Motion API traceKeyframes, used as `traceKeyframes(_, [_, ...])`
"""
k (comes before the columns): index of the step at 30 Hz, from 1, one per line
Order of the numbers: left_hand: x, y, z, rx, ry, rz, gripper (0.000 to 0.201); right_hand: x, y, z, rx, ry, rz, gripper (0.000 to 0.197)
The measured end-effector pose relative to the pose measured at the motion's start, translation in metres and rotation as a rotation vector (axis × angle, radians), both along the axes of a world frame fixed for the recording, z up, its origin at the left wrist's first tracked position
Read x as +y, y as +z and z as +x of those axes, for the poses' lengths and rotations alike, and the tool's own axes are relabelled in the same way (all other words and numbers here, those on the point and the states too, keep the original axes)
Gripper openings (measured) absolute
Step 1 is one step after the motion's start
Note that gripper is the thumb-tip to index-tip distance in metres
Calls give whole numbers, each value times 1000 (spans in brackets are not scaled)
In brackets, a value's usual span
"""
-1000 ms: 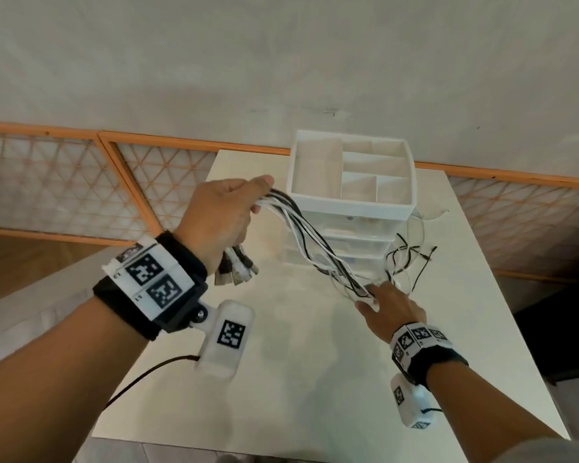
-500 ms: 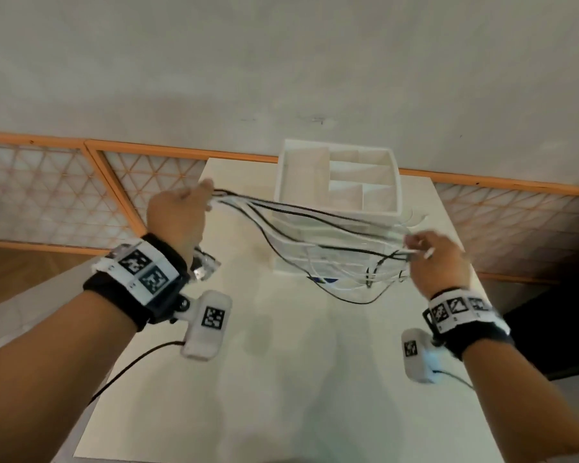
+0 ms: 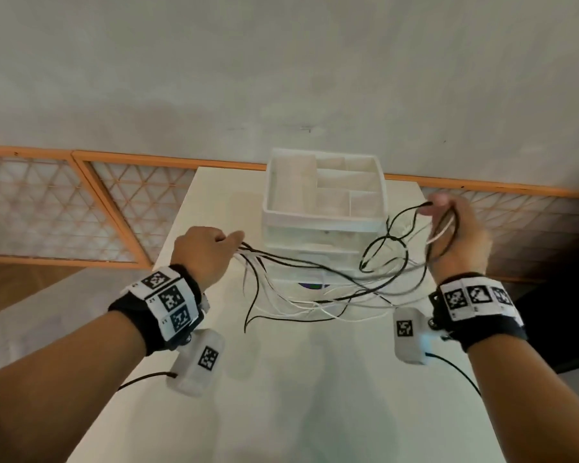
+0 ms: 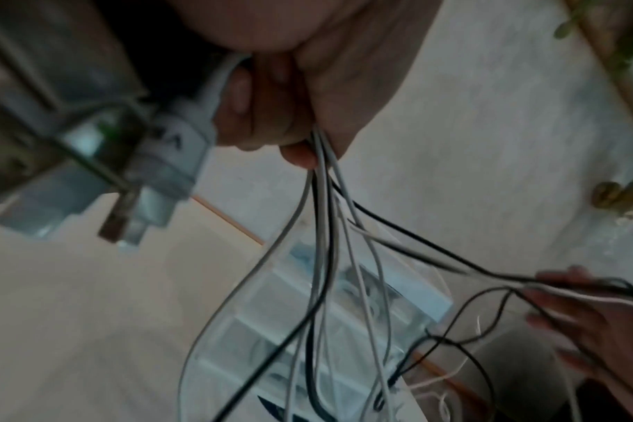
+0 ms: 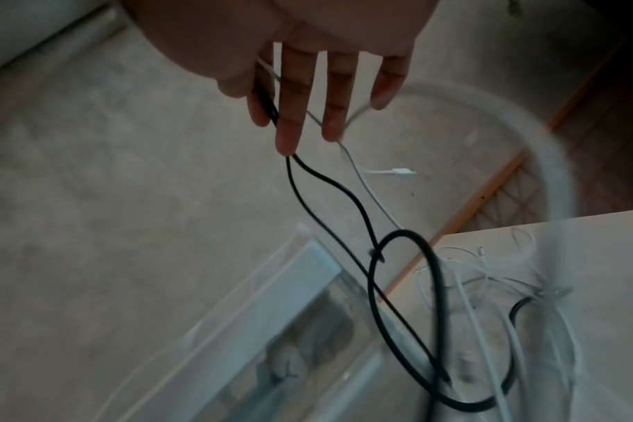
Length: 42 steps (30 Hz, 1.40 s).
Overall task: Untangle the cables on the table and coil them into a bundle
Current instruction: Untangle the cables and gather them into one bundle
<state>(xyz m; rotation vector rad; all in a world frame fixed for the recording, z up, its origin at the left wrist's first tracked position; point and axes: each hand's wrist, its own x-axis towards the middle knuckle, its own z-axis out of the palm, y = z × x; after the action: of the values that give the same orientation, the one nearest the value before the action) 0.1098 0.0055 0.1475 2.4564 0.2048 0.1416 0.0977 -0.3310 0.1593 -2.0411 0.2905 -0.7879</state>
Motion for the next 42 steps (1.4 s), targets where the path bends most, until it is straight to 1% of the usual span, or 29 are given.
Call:
traceKeyframes(1, [5, -1, -1, -21, 39, -15, 60, 1, 5, -6, 41, -38, -80, 17])
traceKeyframes(3, [14, 4, 1, -95, 132, -104, 59, 0, -19, -11, 269, -41, -127, 17])
traceKeyframes(5, [22, 14, 4, -189, 253, -286, 57, -3, -62, -15, 544, -2, -200, 11])
traceKeyframes(7, [27, 30, 7, -286, 351, -472, 51, -8, -107, -25, 821, 64, -341, 18])
traceKeyframes(9, [28, 46, 8, -352, 386, -620, 48, -16, -136, -31, 1004, 89, -386, 20])
traceKeyframes(10, [26, 52, 9, -366, 371, -663, 47, -20, -143, -32, 1047, 89, -338, 23])
traceKeyframes(11, [23, 56, 9, -367, 344, -670, 46, -23, -145, -30, 1061, 73, -278, 28])
traceKeyframes(13, [14, 55, 7, -338, 273, -609, 51, -22, -128, -22, 958, 27, -206, 32])
traceKeyframes(15, [6, 45, 4, -275, 219, -518, 57, -18, -93, -11, 718, -1, -190, 24])
traceKeyframes(17, [-1, 31, 1, -216, 171, -430, 60, -7, -48, -7, 405, 37, -147, 25])
traceKeyframes(18, [-4, 25, -1, -192, 151, -386, 61, 0, -27, -6, 273, 48, -101, 24])
traceKeyframes(20, [-7, 16, -4, -151, 136, -307, 61, 5, 1, -3, 91, 49, 25, 20])
traceKeyframes(21, [-7, 13, -4, -139, 141, -281, 61, 6, 10, -2, 17, 35, 92, 20])
traceKeyframes(23, [-4, 11, -5, -136, 162, -270, 60, 4, 11, 0, -115, 17, 177, 13])
traceKeyframes(24, [-2, 12, -5, -149, 178, -269, 59, 1, 5, 0, -135, -12, 135, 11])
traceKeyframes(25, [1, 13, -4, -166, 195, -280, 58, 0, -4, -3, -98, -70, 38, 15])
traceKeyframes(26, [4, 15, -3, -184, 215, -317, 58, -4, -20, -7, -10, -133, -74, 21])
traceKeyframes(27, [8, 18, -1, -203, 237, -377, 60, -9, -39, -12, 117, -152, -148, 29])
traceKeyframes(28, [11, 21, 0, -219, 258, -452, 61, -14, -62, -21, 299, -118, -179, 37])
traceKeyframes(30, [15, 30, 3, -243, 268, -577, 60, -20, -104, -38, 824, -10, -252, 58])
traceKeyframes(31, [16, 34, 3, -254, 253, -614, 58, -21, -119, -45, 1026, 31, -313, 63])
traceKeyframes(32, [16, 37, 3, -262, 229, -648, 58, -21, -128, -49, 1100, 33, -350, 63])
traceKeyframes(33, [15, 40, 2, -264, 197, -682, 58, -17, -127, -49, 1076, -2, -350, 58])
traceKeyframes(35, [11, 45, 0, -245, 110, -744, 60, -3, -117, -42, 867, -73, -307, 43])
traceKeyframes(38, [2, 54, -9, -198, -55, -827, 60, 20, -99, -26, 524, -54, -335, 24])
traceKeyframes(39, [-1, 59, -12, -190, -98, -858, 60, 28, -96, -21, 466, -43, -355, 23])
traceKeyframes(40, [-3, 64, -15, -188, -131, -891, 59, 36, -97, -17, 464, -31, -369, 25])
traceKeyframes(41, [-5, 70, -19, -192, -158, -927, 56, 43, -102, -14, 537, -8, -382, 31])
traceKeyframes(42, [-5, 75, -21, -198, -178, -964, 54, 49, -109, -12, 678, 35, -386, 38])
